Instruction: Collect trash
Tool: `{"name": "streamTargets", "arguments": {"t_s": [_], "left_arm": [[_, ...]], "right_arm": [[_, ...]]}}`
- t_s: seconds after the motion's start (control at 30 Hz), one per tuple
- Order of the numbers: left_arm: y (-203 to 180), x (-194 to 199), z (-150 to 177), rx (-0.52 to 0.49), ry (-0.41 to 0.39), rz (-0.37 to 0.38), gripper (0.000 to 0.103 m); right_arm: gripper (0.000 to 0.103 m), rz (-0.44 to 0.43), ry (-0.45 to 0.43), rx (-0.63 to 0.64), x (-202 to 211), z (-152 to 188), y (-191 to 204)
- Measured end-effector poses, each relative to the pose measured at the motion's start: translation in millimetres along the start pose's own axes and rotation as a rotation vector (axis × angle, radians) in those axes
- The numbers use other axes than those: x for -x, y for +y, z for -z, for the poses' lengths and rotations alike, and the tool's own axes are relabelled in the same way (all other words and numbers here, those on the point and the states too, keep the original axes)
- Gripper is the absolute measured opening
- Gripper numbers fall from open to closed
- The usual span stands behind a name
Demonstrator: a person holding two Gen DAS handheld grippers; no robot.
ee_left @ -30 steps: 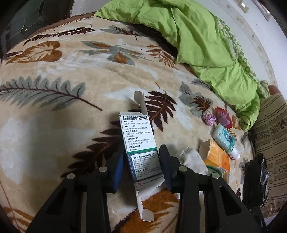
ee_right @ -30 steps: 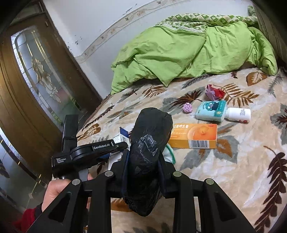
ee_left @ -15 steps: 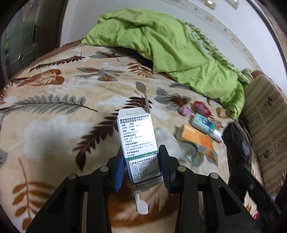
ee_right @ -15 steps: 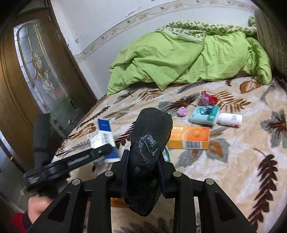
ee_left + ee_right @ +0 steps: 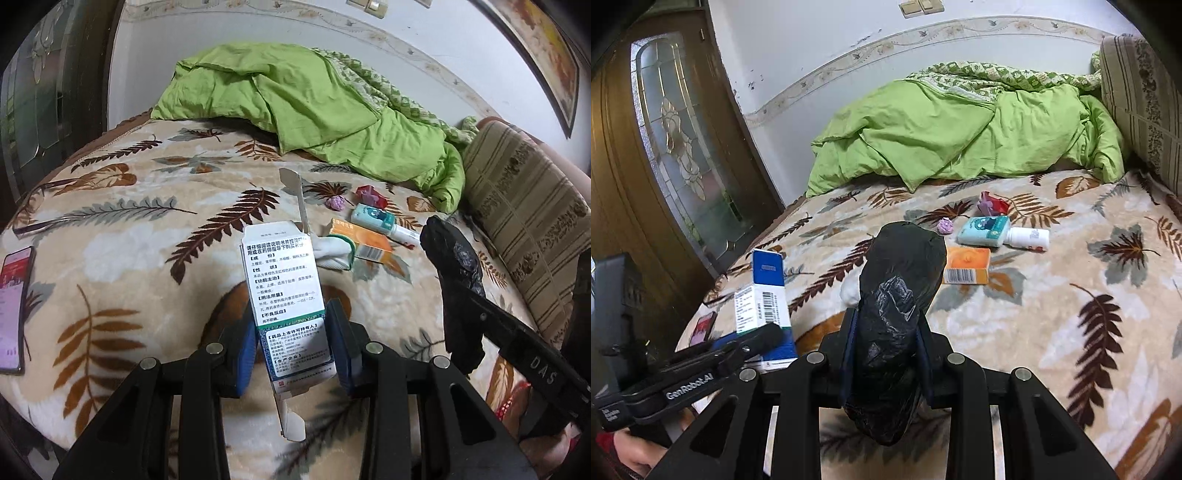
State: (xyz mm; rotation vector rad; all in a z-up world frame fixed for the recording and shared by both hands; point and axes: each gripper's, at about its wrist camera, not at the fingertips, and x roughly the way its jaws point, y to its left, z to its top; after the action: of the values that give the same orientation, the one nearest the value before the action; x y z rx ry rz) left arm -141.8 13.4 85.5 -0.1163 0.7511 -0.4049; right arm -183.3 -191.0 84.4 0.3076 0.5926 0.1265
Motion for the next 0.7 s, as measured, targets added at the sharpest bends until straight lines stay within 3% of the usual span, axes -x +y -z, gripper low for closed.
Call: {"name": "streamTargets", "arguments": {"t_s": [0.23, 0.7], "left_arm": [[-7, 2, 4, -0.020, -0.013, -0.006, 0.035], [3, -7, 4, 0.008, -0.006, 0.016, 0.035]], "right_arm": [[0.030, 0.001, -0.021, -0.033, 15, 3, -6], [0.030, 0.028, 0.016, 0.022, 2, 4, 9]]}}
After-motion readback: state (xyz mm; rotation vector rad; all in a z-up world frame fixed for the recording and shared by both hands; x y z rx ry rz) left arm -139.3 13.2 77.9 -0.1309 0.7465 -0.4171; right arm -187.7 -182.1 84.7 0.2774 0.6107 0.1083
